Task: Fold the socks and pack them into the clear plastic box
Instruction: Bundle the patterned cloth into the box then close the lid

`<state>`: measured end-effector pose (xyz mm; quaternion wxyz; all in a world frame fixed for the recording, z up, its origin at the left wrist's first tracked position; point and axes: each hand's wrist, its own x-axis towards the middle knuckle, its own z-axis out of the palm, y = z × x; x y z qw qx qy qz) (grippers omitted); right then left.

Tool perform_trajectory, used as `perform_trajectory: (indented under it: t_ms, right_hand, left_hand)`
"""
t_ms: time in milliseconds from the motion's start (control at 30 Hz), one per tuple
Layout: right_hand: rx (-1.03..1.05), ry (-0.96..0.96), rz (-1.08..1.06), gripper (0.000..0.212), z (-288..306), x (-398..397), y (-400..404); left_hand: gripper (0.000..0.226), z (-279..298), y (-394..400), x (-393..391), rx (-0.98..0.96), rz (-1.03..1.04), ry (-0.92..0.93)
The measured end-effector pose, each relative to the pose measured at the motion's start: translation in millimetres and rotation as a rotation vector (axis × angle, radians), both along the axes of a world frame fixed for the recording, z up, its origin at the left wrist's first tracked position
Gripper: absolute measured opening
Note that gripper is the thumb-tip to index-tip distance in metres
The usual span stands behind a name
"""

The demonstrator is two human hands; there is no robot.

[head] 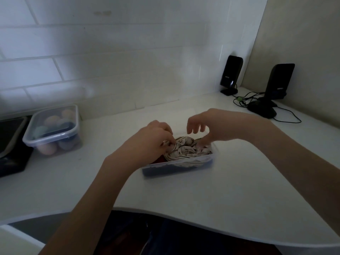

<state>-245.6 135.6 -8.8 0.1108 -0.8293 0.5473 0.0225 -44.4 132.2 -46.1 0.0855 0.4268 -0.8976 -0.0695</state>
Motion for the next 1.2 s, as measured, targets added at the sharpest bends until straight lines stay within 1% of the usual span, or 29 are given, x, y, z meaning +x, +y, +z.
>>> perform_trajectory:
  t_ms: [67,133,267,433,500,567,633,667,700,733,800,867,1000,1100,1200]
  right_hand:
    - [-0.042,-0.03,0.052,0.042,-1,9,3]
    - [-0.026,-0.009,0.08,0.045,-7,16,5]
    - [-0.03,0.108,0.112,0.045,-25,25,5]
    - [0.002,0.24,0.163,0.05,-26,32,-5]
    - [-0.001,0.263,0.162,0.05,-27,32,-7]
    - [0.055,0.197,0.141,0.052,-24,27,-5]
    - [0.144,0.02,0.055,0.057,-18,16,-2]
    - [0.155,-0.04,0.015,0.059,-15,12,0]
    - [0.136,-0.057,-0.005,0.059,-14,9,1]
    - [0.085,-0.026,-0.011,0.058,-14,9,3]
    - [-0.042,0.103,-0.002,0.056,-19,11,6]
    - [-0.098,0.18,0.01,0.054,-23,12,8]
    - [-0.03,0.238,0.007,0.051,-20,17,9]
    - [0.043,0.376,0.009,0.057,-18,25,5]
    - [0.096,0.42,0.006,0.061,-20,28,-2]
  left_hand:
    - [0.027,2,2,0,-0.053,0.032,-0.002]
    - [0.028,1,2,0,-0.031,0.06,-0.025]
    - [0.029,-6,3,-3,0.065,0.111,-0.111]
    - [0.034,-6,-3,-9,0.101,0.125,-0.167]
    - [0.035,-4,-4,-10,0.116,0.128,-0.17]
    - [0.035,-3,-4,-7,0.148,0.134,-0.138]
    - [0.036,0,-2,-3,0.182,0.135,-0.094]
    - [0.038,1,-1,-3,0.178,0.138,-0.066]
    - [0.04,1,1,-4,0.155,0.146,-0.047]
    - [0.041,1,4,-5,0.113,0.159,-0.053]
    - [0.04,-2,7,-9,0.0,0.188,-0.141]
    - [0.041,-7,7,-11,-0.012,0.215,-0.175]
    - [0.045,-13,0,-11,0.078,0.194,-0.168]
    - [0.044,-11,-4,-13,0.13,0.177,-0.156]
    - [0.045,-10,-7,-9,0.18,0.162,-0.108]
